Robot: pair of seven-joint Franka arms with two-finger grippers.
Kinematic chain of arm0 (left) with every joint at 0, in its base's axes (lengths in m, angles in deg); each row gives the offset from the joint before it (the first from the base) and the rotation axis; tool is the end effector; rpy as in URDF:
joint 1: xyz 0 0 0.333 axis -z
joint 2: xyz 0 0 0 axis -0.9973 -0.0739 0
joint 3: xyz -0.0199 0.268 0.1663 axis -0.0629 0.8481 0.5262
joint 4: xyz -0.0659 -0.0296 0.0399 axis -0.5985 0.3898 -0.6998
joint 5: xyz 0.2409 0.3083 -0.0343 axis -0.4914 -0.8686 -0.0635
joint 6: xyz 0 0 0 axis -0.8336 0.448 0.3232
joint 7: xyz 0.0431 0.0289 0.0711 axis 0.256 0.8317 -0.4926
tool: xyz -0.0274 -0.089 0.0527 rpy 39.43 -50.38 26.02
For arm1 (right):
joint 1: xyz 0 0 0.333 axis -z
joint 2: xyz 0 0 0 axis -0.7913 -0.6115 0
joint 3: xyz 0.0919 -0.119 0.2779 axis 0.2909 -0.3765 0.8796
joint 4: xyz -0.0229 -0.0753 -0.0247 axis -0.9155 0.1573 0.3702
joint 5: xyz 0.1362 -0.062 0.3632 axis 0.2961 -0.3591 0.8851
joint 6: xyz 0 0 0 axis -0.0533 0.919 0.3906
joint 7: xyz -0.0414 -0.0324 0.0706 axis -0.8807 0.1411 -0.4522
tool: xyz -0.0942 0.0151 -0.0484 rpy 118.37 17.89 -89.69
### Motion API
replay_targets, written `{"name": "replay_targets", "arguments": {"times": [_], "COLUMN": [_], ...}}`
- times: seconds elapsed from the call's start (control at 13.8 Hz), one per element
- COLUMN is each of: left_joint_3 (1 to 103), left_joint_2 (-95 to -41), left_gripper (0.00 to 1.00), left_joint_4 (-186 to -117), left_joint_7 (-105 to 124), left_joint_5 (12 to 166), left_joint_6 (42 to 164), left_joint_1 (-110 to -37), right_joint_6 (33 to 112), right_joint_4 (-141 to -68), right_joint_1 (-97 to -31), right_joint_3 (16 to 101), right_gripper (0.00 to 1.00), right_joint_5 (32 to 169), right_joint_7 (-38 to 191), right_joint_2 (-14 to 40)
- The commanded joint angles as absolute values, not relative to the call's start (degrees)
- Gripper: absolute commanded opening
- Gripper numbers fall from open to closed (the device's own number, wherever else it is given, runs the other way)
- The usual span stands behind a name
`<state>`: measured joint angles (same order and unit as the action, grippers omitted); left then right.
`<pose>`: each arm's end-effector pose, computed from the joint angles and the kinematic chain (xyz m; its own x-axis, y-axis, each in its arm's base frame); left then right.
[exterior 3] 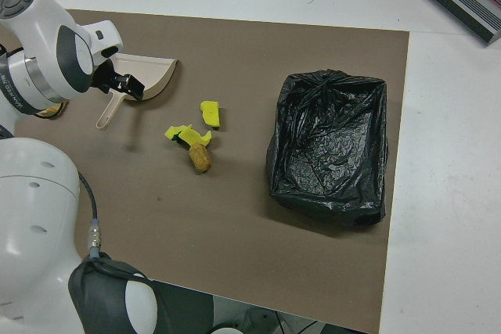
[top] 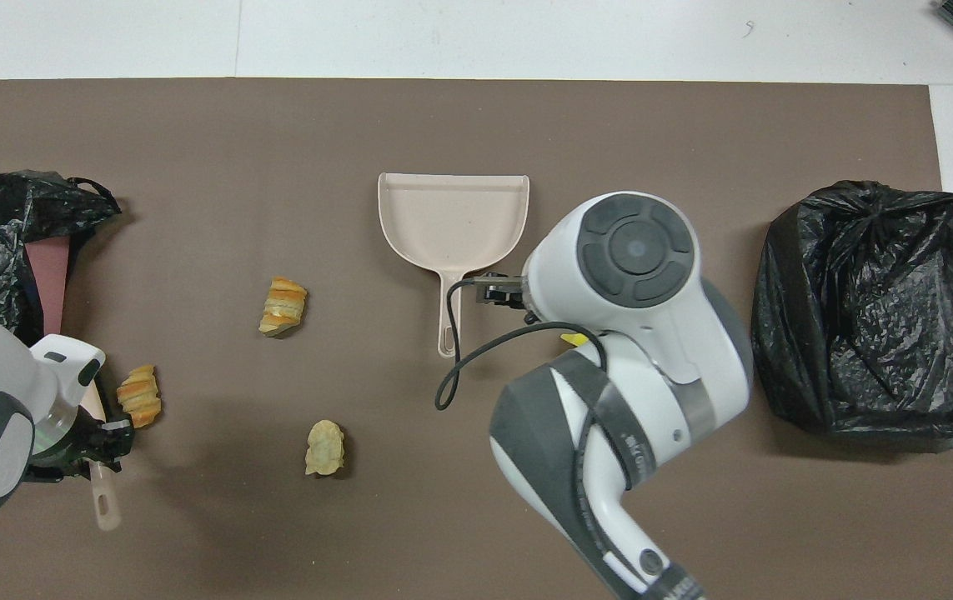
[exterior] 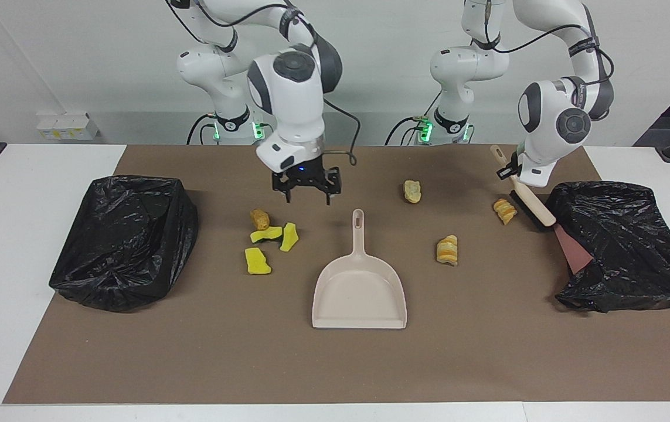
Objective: Sweep and dump trash in bin
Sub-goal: 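Grasp the dustpan handle with the right gripper while the left gripper lowers the brush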
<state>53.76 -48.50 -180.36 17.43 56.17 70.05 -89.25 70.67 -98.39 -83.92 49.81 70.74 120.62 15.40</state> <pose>0.4195 0.0238 0.3531 0.8623 0.3931 -0.3192 0.3230 -0.9125 -0.2511 0.5493 0.3233 0.4675 0.9915 -0.1106 0.0681 -0.1070 -0.9928 -0.0541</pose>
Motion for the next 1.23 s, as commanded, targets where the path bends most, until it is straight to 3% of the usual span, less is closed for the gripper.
{"name": "replay_targets", "arguments": {"times": [0.0, 0.22, 0.65, 0.8, 0.94, 1.01, 1.09, 1.16], "left_joint_3": [52.83, 52.83, 52.75, 52.75, 52.92, 53.01, 53.01, 53.01], "left_joint_2": [-45.86, -48.66, -52.18, -53.59, -52.72, -52.19, -50.8, -49.74], "left_gripper": [0.0, 0.0, 0.0, 0.0, 0.0, 0.0, 0.0, 0.0], "left_joint_4": [-182.88, -182.27, -179.2, -176.39, -173.58, -172.78, -172.68, -172.77], "left_joint_7": [14.99, 14.98, 14.89, 15.77, 16.47, 16.65, 16.65, 16.48], "left_joint_5": [61.89, 70.33, 78.36, 78.36, 78.36, 78.28, 78.28, 78.19], "left_joint_6": [73.23, 79.63, 86.43, 84.76, 80.39, 78.27, 76.33, 73.27], "left_joint_1": [-86.4, -79.64, -68.11, -67.74, -68.44, -68.53, -68.62, -68.62], "right_joint_6": [76.29, 83.14, 84.22, 84.31, 85.97, 86.16, 86.33, 85.72], "right_joint_4": [-97.15, -95.31, -95.92, -96.45, -97.58, -97.85, -98.03, -97.86], "right_joint_1": [-86.75, -88.78, -88.86, -89.04, -88.95, -89.04, -89.04, -89.04], "right_joint_3": [49.5, 49.5, 49.59, 49.59, 49.67, 49.67, 49.67, 49.67], "right_gripper": [1.0, 1.0, 1.0, 0.81, 0.81, 0.75, 0.63, 0.05], "right_joint_5": [71.92, 71.21, 71.21, 71.21, 71.47, 71.47, 71.47, 71.47], "right_joint_7": [123.97, 123.46, 119.59, 119.41, 118.01, 118.0, 117.92, 117.83], "right_joint_2": [9.45, 3.38, 1.95, 1.95, 2.04, 2.13, 2.13, 2.13]}}
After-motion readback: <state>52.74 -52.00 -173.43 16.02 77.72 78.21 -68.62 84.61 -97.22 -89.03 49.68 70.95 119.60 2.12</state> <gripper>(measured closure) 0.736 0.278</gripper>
